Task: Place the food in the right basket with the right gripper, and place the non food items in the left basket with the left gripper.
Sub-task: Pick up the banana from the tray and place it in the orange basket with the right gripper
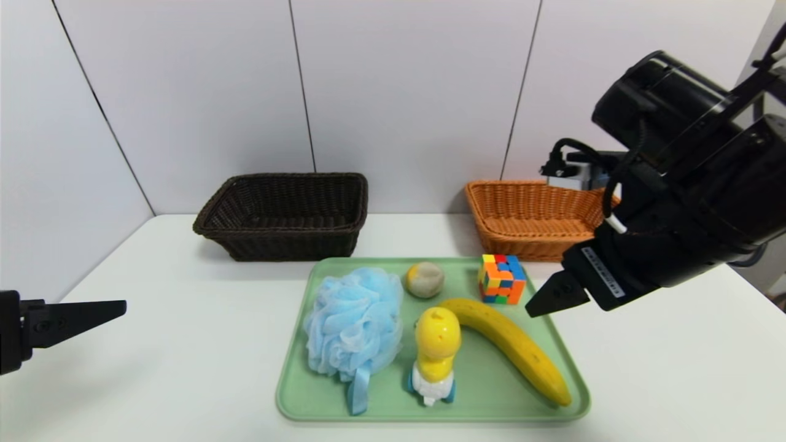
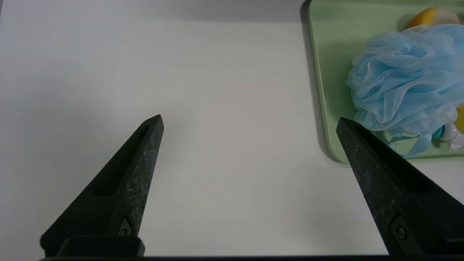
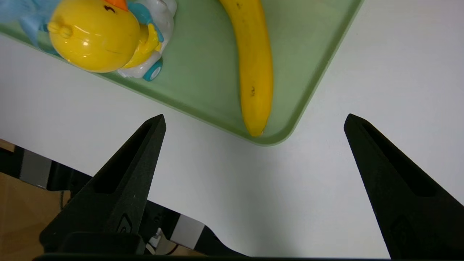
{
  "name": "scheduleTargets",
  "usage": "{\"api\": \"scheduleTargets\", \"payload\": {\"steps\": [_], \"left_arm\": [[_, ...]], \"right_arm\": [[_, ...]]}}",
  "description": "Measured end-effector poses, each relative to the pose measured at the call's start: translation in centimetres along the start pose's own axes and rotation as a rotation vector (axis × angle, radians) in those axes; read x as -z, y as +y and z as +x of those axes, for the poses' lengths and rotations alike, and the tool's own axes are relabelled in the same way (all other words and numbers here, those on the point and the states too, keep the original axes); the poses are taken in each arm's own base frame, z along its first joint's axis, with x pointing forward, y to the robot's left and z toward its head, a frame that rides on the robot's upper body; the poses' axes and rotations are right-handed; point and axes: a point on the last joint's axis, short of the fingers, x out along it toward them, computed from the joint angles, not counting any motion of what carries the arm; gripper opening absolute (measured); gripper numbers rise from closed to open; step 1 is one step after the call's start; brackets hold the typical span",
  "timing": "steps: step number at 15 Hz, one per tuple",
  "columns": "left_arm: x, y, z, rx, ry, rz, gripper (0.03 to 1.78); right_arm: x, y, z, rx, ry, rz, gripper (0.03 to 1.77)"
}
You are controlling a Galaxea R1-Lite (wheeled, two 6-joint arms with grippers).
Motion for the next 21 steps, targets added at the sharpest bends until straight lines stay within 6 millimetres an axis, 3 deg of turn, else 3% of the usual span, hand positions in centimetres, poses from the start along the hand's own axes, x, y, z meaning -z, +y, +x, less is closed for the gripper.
{"api": "scheduleTargets", "payload": {"steps": [6,15,21], "left_arm": [[-1.1,-0.4,1.2,0.026,0.026,0.012,1.69],[-1.5,-0.4,1.8,0.030,0.041,0.016,1.69],[-1.4,-0.4,1.9,0.028,0.045,0.015,1.69]], "right_arm": [[-2.2,1.1,5.3,0.017,0.116,-0.028,1.70],[-3.6,1.1,12.2,0.065,0.242,0.011,1.70],[-4.0,0.6,15.2,0.065,0.280,0.030,1.70]]}}
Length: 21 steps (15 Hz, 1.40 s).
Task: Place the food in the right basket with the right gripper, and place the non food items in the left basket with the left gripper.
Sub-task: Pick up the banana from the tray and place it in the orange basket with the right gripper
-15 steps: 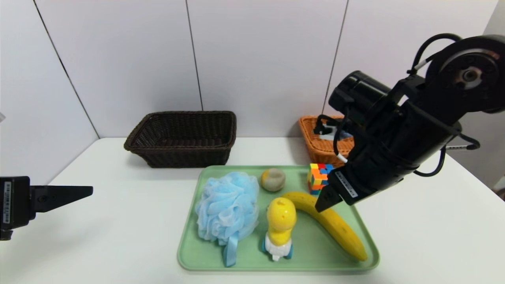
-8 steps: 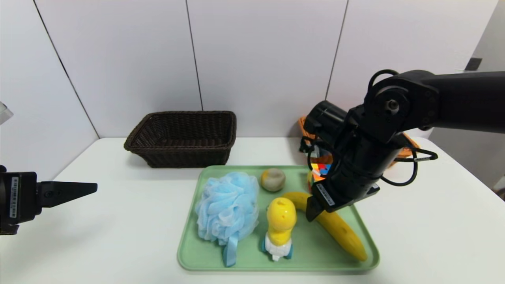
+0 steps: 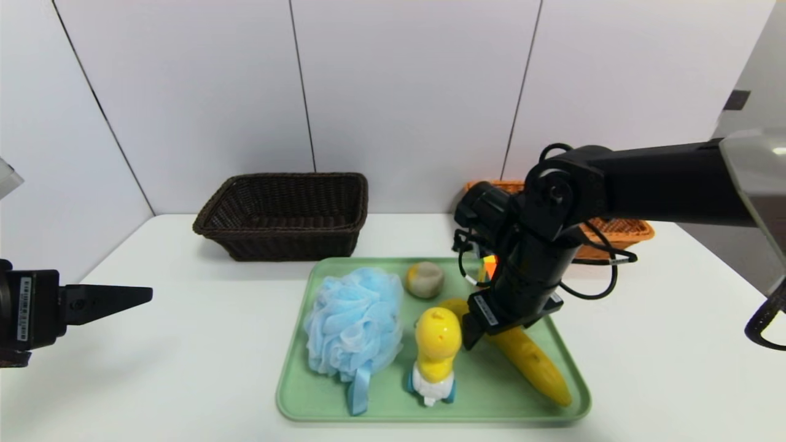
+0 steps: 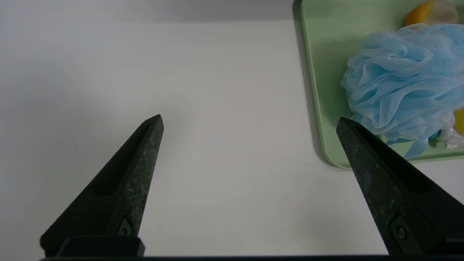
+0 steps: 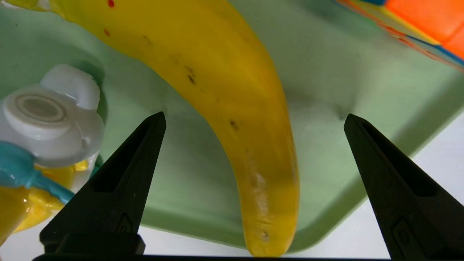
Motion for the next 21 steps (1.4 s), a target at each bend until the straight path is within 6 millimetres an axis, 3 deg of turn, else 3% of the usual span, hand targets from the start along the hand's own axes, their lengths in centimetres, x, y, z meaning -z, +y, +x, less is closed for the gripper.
{"api": "scheduleTargets", "payload": {"steps": [3,7,10,12,21], "left_arm": [[0.1,0.0,0.0,0.000,0.004,0.000,1.69],[0.3,0.0,0.1,-0.002,0.012,-0.002,1.69],[0.3,0.1,0.2,-0.002,0.016,-0.002,1.69],[0.4,0.1,0.3,-0.003,0.018,-0.003,1.69],[0.3,0.1,0.7,-0.007,0.032,-0.005,1.69]], "right_arm": [[-0.3,-0.1,0.3,-0.003,0.004,0.003,1.70],[-0.4,0.0,0.7,-0.022,0.015,0.004,1.11],[-0.4,0.0,0.8,-0.033,0.021,0.007,0.81],[-0.4,0.1,0.7,-0.059,0.026,0.017,0.45],[0.1,-0.1,-0.9,-0.093,-0.004,0.017,0.45]]}}
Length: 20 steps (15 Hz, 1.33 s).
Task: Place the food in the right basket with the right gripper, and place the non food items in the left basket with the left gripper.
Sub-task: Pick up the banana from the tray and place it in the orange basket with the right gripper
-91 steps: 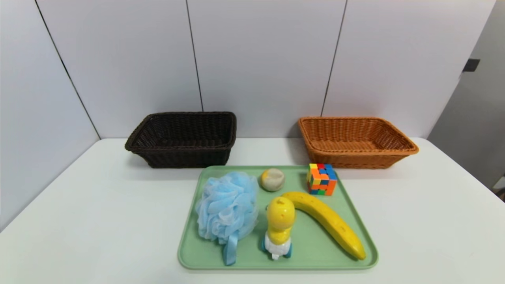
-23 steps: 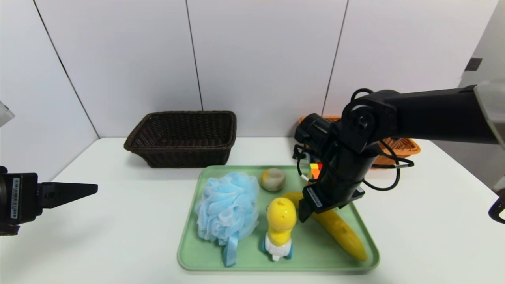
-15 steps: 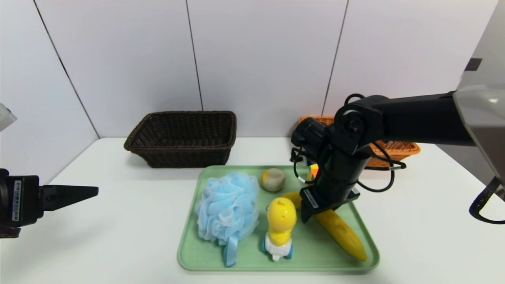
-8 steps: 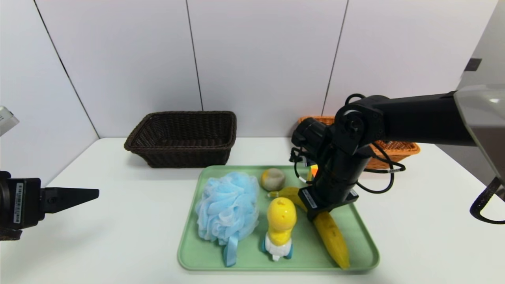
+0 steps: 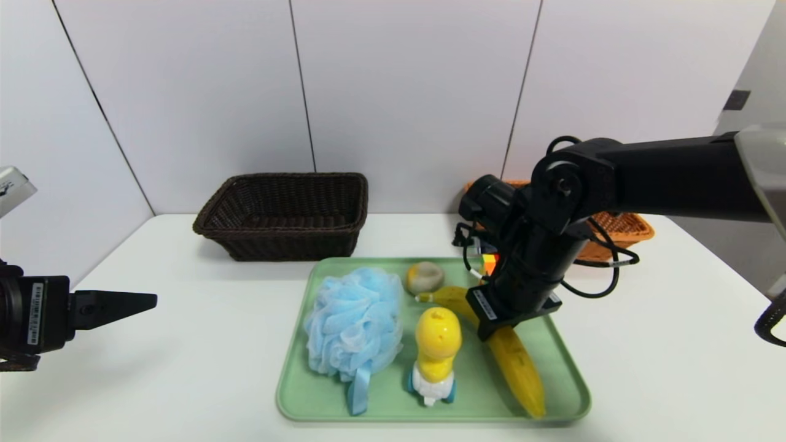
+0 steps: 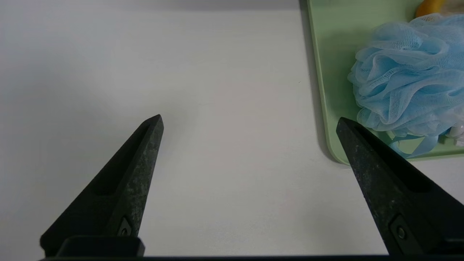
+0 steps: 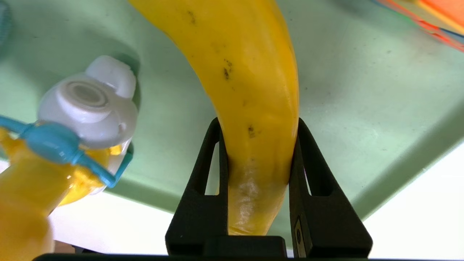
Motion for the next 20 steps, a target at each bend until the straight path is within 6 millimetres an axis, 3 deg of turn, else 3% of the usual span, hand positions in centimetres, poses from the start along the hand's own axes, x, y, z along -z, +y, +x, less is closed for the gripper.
{"api": "scheduleTargets", "payload": {"steps": [5,9,13,16,20], "left_arm": [[0.0,0.0,0.1,-0.002,0.006,0.000,1.69],[0.1,0.0,0.2,-0.002,0.011,-0.001,1.69],[0.1,0.0,0.1,-0.002,0.012,0.000,1.69],[0.3,0.0,-0.2,-0.002,0.021,-0.001,1.69],[0.7,-0.1,-1.0,-0.002,0.020,0.000,1.69]], "right_arm": [[0.3,-0.2,-3.1,-0.032,-0.091,0.001,0.45],[0.3,-0.1,-7.9,-0.123,-0.250,-0.005,0.45],[-0.9,-0.4,-12.8,-0.252,-0.556,0.096,0.45],[-2.7,-2.7,-15.4,-0.361,-0.802,0.315,0.45],[-4.0,-7.7,-15.6,-0.392,-0.893,0.600,0.45]]}}
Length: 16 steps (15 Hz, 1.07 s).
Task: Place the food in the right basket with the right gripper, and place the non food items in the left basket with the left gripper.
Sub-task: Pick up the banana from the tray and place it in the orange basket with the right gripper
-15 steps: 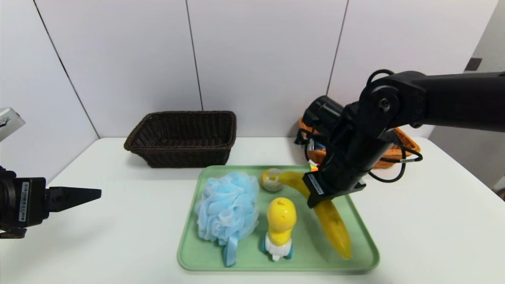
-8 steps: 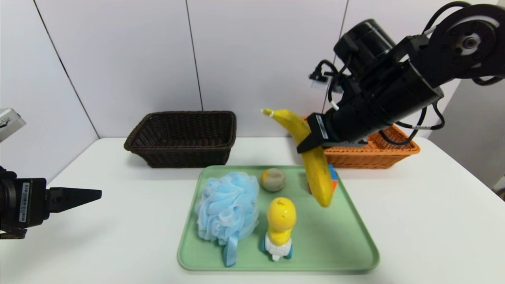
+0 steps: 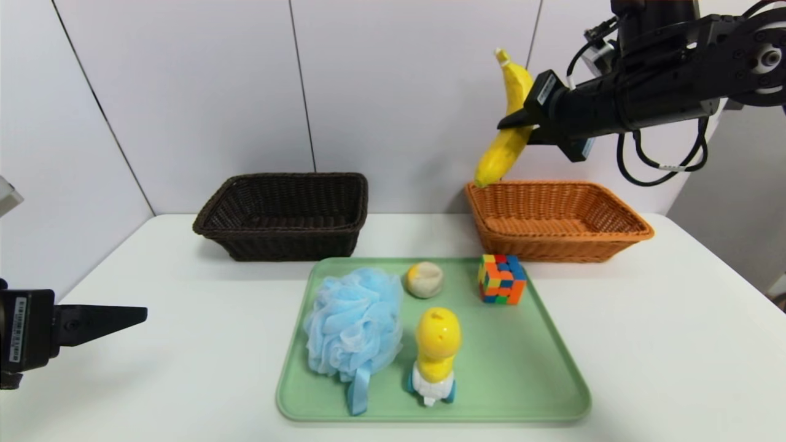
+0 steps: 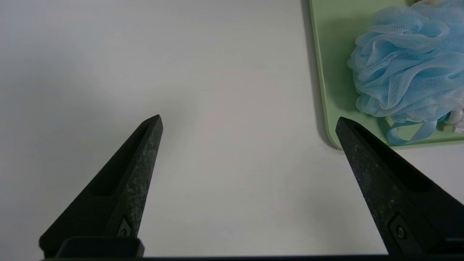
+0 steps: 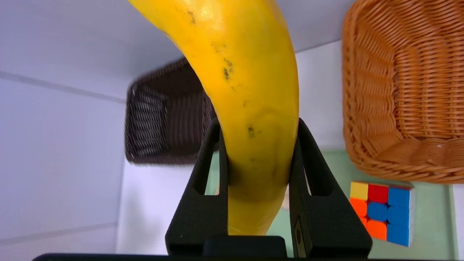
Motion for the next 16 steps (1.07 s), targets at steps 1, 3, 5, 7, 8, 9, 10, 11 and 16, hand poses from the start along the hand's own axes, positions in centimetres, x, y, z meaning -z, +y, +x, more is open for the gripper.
{"api": "scheduleTargets", "payload": {"steps": [1,3,5,7,8,9,10,11,16], "left_arm": [[0.1,0.0,-0.2,0.001,-0.005,0.000,1.69],[0.1,0.0,-0.5,0.002,-0.015,0.001,1.69],[0.2,-0.1,-0.7,0.002,-0.022,0.001,1.69],[0.3,-0.1,-0.8,0.002,-0.026,0.001,1.69],[0.3,-0.1,-0.8,0.002,-0.026,0.001,1.69],[0.3,-0.1,-0.9,0.002,-0.027,0.000,1.69],[0.3,-0.1,-0.9,0.002,-0.029,0.001,1.69],[0.3,-0.1,-0.9,0.001,-0.029,0.000,1.69],[0.3,-0.1,-0.8,0.002,-0.026,0.001,1.69]], "right_arm": [[-0.8,-1.1,0.3,0.022,-0.023,0.062,0.45],[-1.5,-3.3,1.0,0.078,-0.037,0.131,0.45],[-2.0,-5.0,1.7,0.123,-0.049,0.213,0.45],[-2.4,-6.4,2.2,0.156,-0.061,0.305,0.45],[-2.5,-7.2,2.5,0.174,-0.065,0.350,0.45],[-2.7,-7.8,2.7,0.189,-0.069,0.388,0.45],[-2.8,-8.5,3.0,0.205,-0.071,0.421,0.45],[-2.9,-9.2,3.3,0.220,-0.074,0.451,0.45],[-3.6,-13.1,4.8,0.296,-0.100,0.646,0.45]]}}
